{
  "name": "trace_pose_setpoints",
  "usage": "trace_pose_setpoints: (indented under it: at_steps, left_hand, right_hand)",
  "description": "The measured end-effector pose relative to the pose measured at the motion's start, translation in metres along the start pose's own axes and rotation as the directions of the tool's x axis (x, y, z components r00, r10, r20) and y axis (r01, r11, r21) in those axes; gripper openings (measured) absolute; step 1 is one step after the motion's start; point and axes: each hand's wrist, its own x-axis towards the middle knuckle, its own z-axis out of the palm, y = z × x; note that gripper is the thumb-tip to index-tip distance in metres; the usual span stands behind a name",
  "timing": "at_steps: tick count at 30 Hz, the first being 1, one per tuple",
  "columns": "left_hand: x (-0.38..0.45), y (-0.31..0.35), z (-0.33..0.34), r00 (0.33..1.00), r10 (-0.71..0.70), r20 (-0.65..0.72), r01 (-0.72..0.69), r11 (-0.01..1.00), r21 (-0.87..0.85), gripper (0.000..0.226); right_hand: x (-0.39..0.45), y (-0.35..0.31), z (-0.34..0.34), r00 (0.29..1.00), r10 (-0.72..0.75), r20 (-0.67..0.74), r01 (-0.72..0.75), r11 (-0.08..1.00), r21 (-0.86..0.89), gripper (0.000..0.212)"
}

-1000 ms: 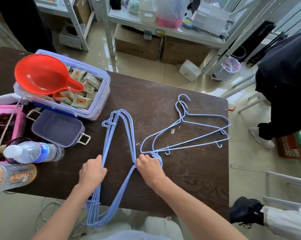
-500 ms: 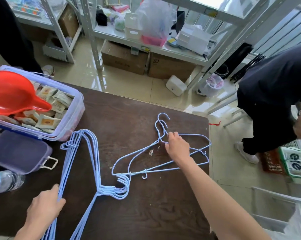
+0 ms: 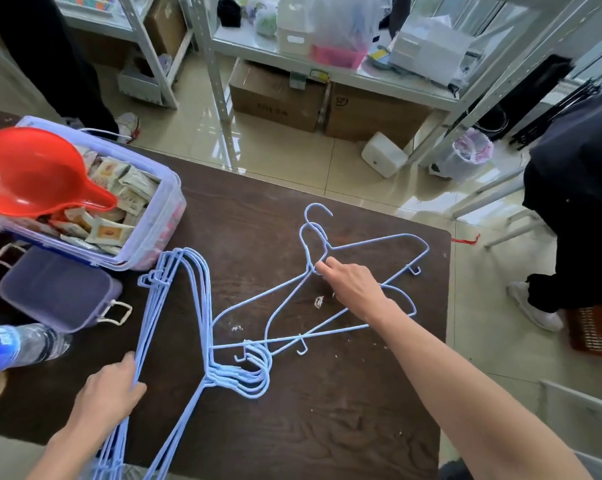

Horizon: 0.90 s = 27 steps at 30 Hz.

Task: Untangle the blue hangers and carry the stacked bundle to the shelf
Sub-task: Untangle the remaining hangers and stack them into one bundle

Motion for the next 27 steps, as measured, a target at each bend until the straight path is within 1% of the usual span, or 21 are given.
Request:
trace_pose_setpoints:
  at_steps: [3,5,6,8,10,11,12,13,15,16,18,19,21,22,24,27]
  left_hand:
    - [0.000,0.003,0.000,1.000,-0.011,-0.001,0.011,1.000,-0.008,0.031]
    - [0.001,0.003,0.001,1.000,-0.016,-0.003,0.016,1.000,-0.004,0.032]
    - [0.001,0.003,0.001,1.000,-0.020,-0.002,0.020,1.000,-0.004,0.033]
    - [0.000,0.003,-0.001,1.000,-0.020,0.005,0.020,1.000,-0.008,0.031]
    - [-0.002,0.005,-0.004,1.000,-0.009,0.009,0.010,1.000,-0.014,0.025]
    - [-0.003,0.005,-0.005,1.000,-0.004,0.007,0.004,1.000,-0.009,0.025]
    - [-0.005,0.006,-0.006,1.000,-0.001,0.004,0.001,1.000,0.012,0.025]
    - [-0.007,0.006,-0.007,1.000,0.002,-0.003,-0.002,0.999,0.046,0.028]
    - [-0.010,0.007,-0.013,1.000,-0.005,-0.014,0.006,0.993,0.120,0.039]
    - [-0.011,0.008,-0.017,1.000,-0.018,-0.015,0.020,0.990,0.143,0.046]
    - [-0.015,0.011,-0.024,0.998,-0.056,-0.021,0.059,0.985,0.162,0.060]
    - [-0.019,0.013,-0.027,0.997,-0.066,-0.035,0.071,0.984,0.165,0.061]
    - [-0.028,0.018,-0.032,0.993,-0.056,-0.105,0.071,0.987,0.144,0.048]
    - [-0.034,0.020,-0.034,0.987,-0.047,-0.155,0.066,0.991,0.118,0.040]
    - [-0.046,0.025,-0.038,0.971,-0.044,-0.237,0.058,0.997,0.055,0.032]
    - [-0.065,0.029,-0.036,0.949,-0.062,-0.309,0.065,0.998,-0.002,0.026]
  right_hand:
    - [0.007,0.009,0.001,0.994,-0.085,-0.069,0.079,0.992,-0.094,0.037]
    - [0.013,0.019,0.003,0.986,-0.115,-0.118,0.098,0.985,-0.142,0.028]
    - [0.016,0.025,0.003,0.986,-0.096,-0.138,0.079,0.989,-0.126,0.026]
    - [0.017,0.036,0.002,0.989,0.001,-0.145,-0.008,0.999,-0.047,0.019]
    - [0.019,0.046,-0.002,0.990,0.073,-0.121,-0.073,0.997,0.002,0.013]
    - [0.020,0.049,-0.006,0.991,0.081,-0.107,-0.081,0.997,0.006,0.012]
    - [0.022,0.052,-0.009,0.993,0.074,-0.089,-0.074,0.997,0.005,0.013]
    - [0.022,0.055,-0.014,0.996,0.064,-0.067,-0.063,0.998,0.015,0.019]
    - [0.018,0.061,-0.022,0.997,0.066,-0.038,-0.063,0.996,0.063,0.034]
    - [0.014,0.063,-0.024,0.995,0.086,-0.046,-0.081,0.992,0.095,0.039]
    - [0.002,0.064,-0.026,0.988,0.145,-0.058,-0.135,0.979,0.155,0.043]
    - [-0.005,0.063,-0.025,0.987,0.160,-0.028,-0.152,0.970,0.187,0.040]
    - [-0.022,0.058,-0.018,0.986,0.155,0.064,-0.166,0.957,0.237,0.029]
    - [-0.030,0.056,-0.012,0.985,0.151,0.081,-0.167,0.951,0.259,0.024]
    - [-0.043,0.056,-0.001,0.982,0.183,0.046,-0.188,0.934,0.303,0.021]
    - [-0.054,0.057,0.013,0.981,0.187,-0.043,-0.174,0.961,0.214,0.017]
